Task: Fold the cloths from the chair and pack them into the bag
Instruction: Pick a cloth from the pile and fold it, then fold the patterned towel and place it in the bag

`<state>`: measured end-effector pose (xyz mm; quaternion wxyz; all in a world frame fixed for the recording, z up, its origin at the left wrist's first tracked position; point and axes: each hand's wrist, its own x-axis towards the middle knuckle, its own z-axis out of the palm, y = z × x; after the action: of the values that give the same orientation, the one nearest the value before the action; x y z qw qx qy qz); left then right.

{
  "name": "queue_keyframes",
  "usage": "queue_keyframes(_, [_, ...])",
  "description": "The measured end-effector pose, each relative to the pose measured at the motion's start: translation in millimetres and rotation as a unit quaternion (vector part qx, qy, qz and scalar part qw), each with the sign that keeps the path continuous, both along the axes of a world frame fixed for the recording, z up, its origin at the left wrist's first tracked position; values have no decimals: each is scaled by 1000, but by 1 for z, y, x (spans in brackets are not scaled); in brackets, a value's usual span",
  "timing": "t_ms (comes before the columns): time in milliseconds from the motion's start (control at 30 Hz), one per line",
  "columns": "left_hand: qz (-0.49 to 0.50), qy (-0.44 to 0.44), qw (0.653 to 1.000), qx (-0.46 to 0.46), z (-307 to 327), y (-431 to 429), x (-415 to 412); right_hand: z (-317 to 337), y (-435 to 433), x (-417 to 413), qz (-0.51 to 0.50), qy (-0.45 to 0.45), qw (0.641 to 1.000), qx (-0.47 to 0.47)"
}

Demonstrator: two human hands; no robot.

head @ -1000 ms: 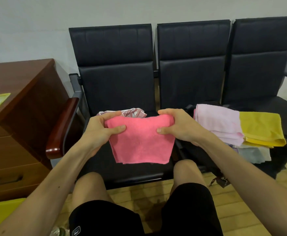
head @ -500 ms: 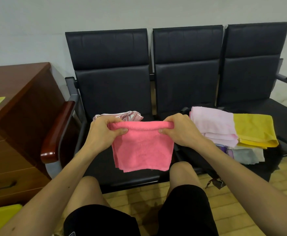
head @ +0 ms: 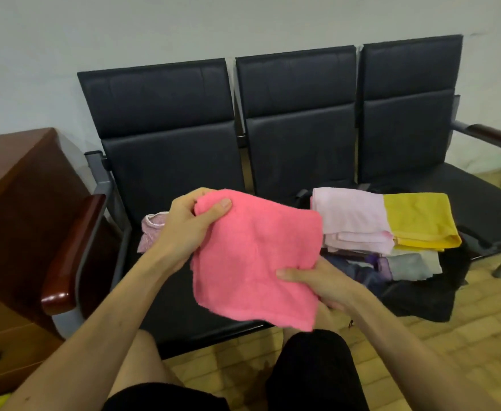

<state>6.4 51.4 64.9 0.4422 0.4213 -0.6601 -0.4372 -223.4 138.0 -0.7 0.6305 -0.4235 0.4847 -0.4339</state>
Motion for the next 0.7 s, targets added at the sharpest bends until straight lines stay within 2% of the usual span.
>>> queue_keyframes(67, [16,-6,1000,12,-2,-10,-10,-2,1,6,-36,-29,999,-8])
queue_keyframes(133, [37,25,994,103,-10,-20,-18,10,0,3,-68,-44,996,-27])
queue_keyframes(200, [38,90,961,260,-24,-26,-25,21,-2,-3,-61,-40,997,-38])
queue_keyframes(267, [12,165,917,364,-41,-26,-39,29,-3,-10,-46,-34,997,-44])
queue_keyframes(367, [-39,289,860,419,-68,-20,-70,33,-10,-29,-76,-40,995,-41])
queue_keyframes(467, [-148,312,819,457,-88,-14,-109,35,-23,-56,-133,-54,989,-33])
queue_keyframes(567, [-178,249,831,464,-87,-20,-147,37,-38,-94,-179,-34,983,-22])
queue_keyframes(700, [-195,125,895,381,-83,-58,-186,30,-58,-157,-211,76,974,-33])
